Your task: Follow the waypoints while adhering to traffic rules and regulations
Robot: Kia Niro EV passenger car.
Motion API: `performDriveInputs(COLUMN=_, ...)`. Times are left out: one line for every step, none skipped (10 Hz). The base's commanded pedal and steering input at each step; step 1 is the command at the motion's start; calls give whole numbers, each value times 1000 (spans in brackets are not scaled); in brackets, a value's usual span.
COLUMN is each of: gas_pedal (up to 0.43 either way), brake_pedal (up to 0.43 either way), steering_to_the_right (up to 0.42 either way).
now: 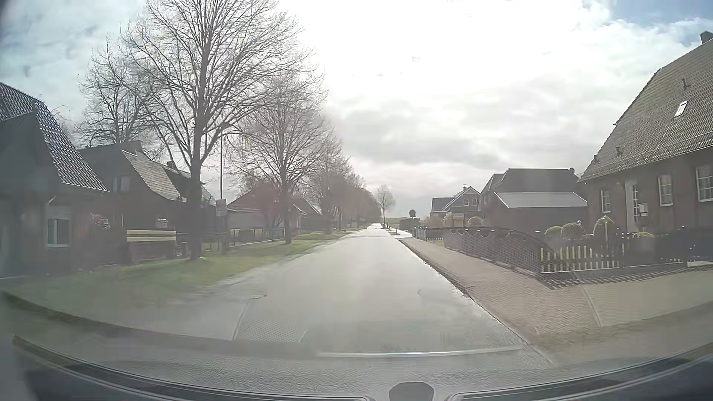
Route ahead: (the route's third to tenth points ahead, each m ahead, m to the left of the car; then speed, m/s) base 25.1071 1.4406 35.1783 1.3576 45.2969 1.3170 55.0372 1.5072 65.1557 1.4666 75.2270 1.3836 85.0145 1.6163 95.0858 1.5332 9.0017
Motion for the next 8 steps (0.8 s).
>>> performDriveInputs(gas_pedal=150, brake_pedal=0, steering_to_the_right=-2)
performDriveInputs(gas_pedal=150, brake_pedal=0, steering_to_the_right=-2)
performDriveInputs(gas_pedal=150, brake_pedal=0, steering_to_the_right=-2)
performDriveInputs(gas_pedal=150, brake_pedal=0, steering_to_the_right=-2)
performDriveInputs(gas_pedal=150, brake_pedal=6, steering_to_the_right=-2)
performDriveInputs(gas_pedal=150, brake_pedal=0, steering_to_the_right=-2)
performDriveInputs(gas_pedal=150, brake_pedal=0, steering_to_the_right=-2)
performDriveInputs(gas_pedal=150, brake_pedal=0, steering_to_the_right=-2)
